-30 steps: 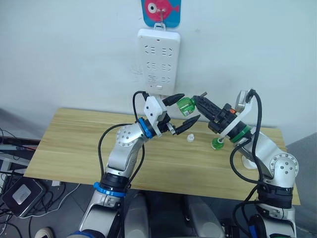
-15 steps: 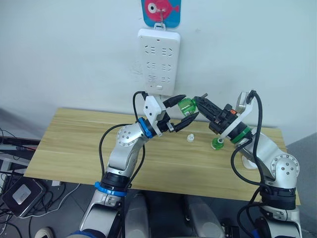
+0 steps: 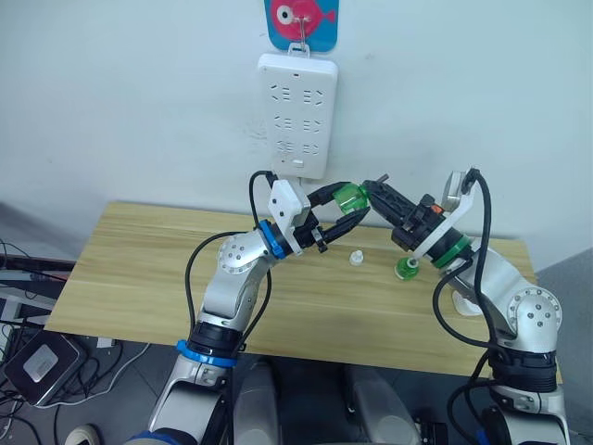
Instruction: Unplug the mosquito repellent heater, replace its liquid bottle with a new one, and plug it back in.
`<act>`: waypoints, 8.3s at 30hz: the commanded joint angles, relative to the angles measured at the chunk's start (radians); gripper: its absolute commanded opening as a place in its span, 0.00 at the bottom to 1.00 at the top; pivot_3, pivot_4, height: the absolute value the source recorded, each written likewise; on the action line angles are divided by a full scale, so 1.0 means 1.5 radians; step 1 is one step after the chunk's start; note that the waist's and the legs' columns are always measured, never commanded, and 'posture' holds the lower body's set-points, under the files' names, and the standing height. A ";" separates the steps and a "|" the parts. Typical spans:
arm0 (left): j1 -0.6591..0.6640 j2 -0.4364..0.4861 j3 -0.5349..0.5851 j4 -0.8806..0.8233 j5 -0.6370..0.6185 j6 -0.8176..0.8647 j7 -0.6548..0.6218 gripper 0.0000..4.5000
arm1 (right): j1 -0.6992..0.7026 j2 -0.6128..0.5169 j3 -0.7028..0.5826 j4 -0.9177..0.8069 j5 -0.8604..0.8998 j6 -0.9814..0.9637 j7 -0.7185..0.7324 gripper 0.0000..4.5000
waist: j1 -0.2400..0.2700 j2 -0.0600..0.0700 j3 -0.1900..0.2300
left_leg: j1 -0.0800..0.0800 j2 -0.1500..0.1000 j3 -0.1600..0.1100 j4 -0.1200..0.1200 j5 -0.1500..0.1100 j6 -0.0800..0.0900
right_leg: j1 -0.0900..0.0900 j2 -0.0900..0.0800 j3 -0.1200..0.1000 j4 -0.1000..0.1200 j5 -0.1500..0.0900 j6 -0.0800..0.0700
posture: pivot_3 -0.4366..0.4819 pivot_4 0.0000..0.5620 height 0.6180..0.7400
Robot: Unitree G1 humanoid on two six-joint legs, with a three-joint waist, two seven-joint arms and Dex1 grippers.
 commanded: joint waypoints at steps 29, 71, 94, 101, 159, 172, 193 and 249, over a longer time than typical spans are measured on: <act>-0.035 0.168 0.181 -0.001 -0.636 0.922 -0.060 0.51 | -0.118 -0.507 0.271 0.383 -0.830 0.081 0.633 0.99 | -0.012 0.000 0.002 | 0.000 0.000 0.000 0.000 0.000 0.000 | -0.001 0.000 0.000 -0.001 -0.002 0.003 | 0.40 0.56 1.00; 0.023 0.189 0.159 -0.086 -0.633 0.902 -0.051 0.51 | -0.063 -0.388 0.164 0.426 -0.955 0.252 0.633 0.99 | 0.004 0.000 0.002 | 0.000 0.000 0.001 0.000 0.000 0.000 | 0.000 -0.001 0.001 -0.002 -0.002 0.003 | 0.44 0.57 1.00; 0.039 0.207 0.136 -0.092 -0.605 0.868 -0.103 0.51 | -0.072 -0.502 0.077 0.359 -0.830 0.329 0.828 0.66 | 0.005 0.002 0.006 | 0.000 -0.001 0.001 0.000 0.000 0.000 | 0.000 -0.001 0.001 -0.002 -0.002 0.003 | 0.43 0.57 1.00; 0.017 0.199 0.117 -0.090 -0.605 0.864 -0.137 0.51 | -0.146 -0.606 0.021 0.310 -0.468 0.562 0.996 0.66 | 0.002 0.001 0.007 | 0.001 0.000 0.001 0.000 0.000 0.000 | 0.001 0.000 0.001 -0.003 -0.002 0.003 | 0.38 0.57 1.00; -0.095 0.083 0.063 -0.017 -0.513 0.795 -0.166 0.51 | -0.110 -0.601 0.105 0.169 0.142 0.411 0.561 0.66 | 0.004 0.000 0.008 | -0.004 0.000 0.001 0.000 -0.002 0.003 | 0.000 -0.001 0.000 -0.011 0.001 0.005 | 0.38 0.56 1.00; -0.090 0.077 0.059 -0.045 -0.523 0.807 -0.162 0.51 | -0.097 -0.590 0.096 0.143 0.142 0.379 0.518 0.66 | 0.004 0.000 0.008 | -0.004 0.000 0.001 0.000 -0.002 0.003 | 0.000 -0.001 0.000 -0.011 0.002 0.003 | 0.38 0.54 1.00; -0.087 0.095 0.055 -0.065 -0.516 0.823 -0.185 0.51 | -0.098 -0.593 0.089 0.160 0.142 0.371 0.488 0.66 | 0.004 0.000 0.008 | -0.004 0.000 0.001 0.001 -0.002 0.003 | 0.000 -0.001 0.000 -0.010 0.002 0.003 | 0.38 0.55 1.00; -0.091 0.102 0.048 -0.041 -0.481 0.812 -0.182 0.51 | -0.181 -0.594 0.111 0.165 0.142 0.410 0.533 0.66 | 0.004 0.000 0.008 | -0.004 0.000 0.001 0.001 -0.002 0.003 | 0.000 -0.001 0.000 -0.010 0.002 0.003 | 0.38 0.58 1.00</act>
